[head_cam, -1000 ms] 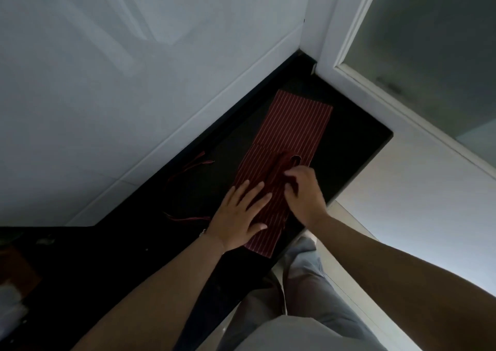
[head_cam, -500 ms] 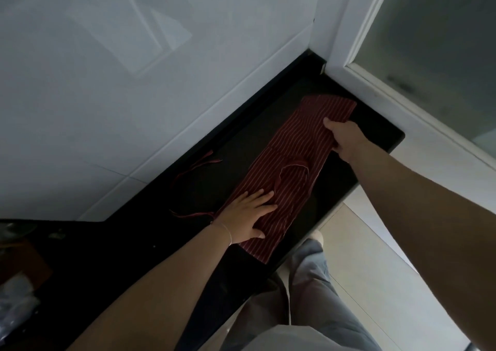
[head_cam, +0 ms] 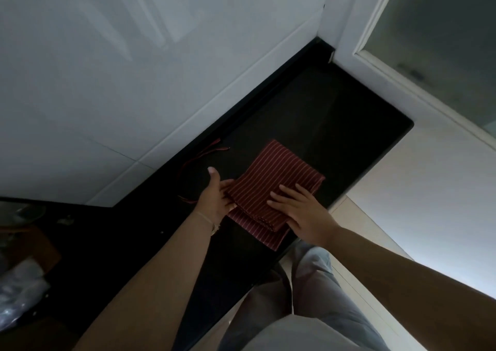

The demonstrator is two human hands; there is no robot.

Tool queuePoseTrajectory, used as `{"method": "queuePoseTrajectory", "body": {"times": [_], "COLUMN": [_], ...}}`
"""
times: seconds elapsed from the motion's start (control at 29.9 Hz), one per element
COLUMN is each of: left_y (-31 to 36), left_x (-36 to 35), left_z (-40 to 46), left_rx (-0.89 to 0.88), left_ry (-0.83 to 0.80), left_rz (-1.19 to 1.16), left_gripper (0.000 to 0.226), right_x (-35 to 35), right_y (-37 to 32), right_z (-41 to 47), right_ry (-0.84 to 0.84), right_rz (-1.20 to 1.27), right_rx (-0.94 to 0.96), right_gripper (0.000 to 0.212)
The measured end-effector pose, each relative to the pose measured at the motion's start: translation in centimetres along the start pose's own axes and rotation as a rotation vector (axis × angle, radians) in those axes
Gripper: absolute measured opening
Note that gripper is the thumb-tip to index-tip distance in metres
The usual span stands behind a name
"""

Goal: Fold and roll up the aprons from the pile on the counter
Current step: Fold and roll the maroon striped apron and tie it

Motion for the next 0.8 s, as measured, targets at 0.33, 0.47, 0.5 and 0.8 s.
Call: {"method": "queuePoseTrajectory", "body": {"times": [0.33, 0.47, 0.5, 0.8], "left_y": [0.1, 0.1, 0.1, 1.4], "left_x": [0.5, 1.0, 1.0, -4.9], "left_z": [-0.4, -0.4, -0.4, -6.3], "left_rx": [-0.143, -0.164, -0.157, -1.056], "left_ry": [0.031, 0.056, 0.056, 0.263], "left_rz": [0.303, 0.368, 0.371, 1.736], "left_gripper": [0.015, 0.013, 0.013, 0.041], "right_x": [-2.1, -2.9, -3.1, -4.5], "right_y": [-2.0, -2.4, -2.4, -3.3], "right_z": [-1.5, -1.3, -1.3, -1.6], "right_ry": [0.012, -0.021, -0.037, -0.193], "right_rz": [-0.117, -0.182, -0.194, -0.193], "right_rx": [0.083, 0.064, 0.059, 0.079], "right_gripper": [0.055, 0.056, 0.056, 0.070]}}
Point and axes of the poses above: each hand's wrist, its own z-axis towards the middle knuckle, its own x-axis out of the back of the hand, y = z × x, the point moved 10 cm from there along z, towards the middle knuckle, and after that the axes turned 1 degree about y, right-handed, at the moved point
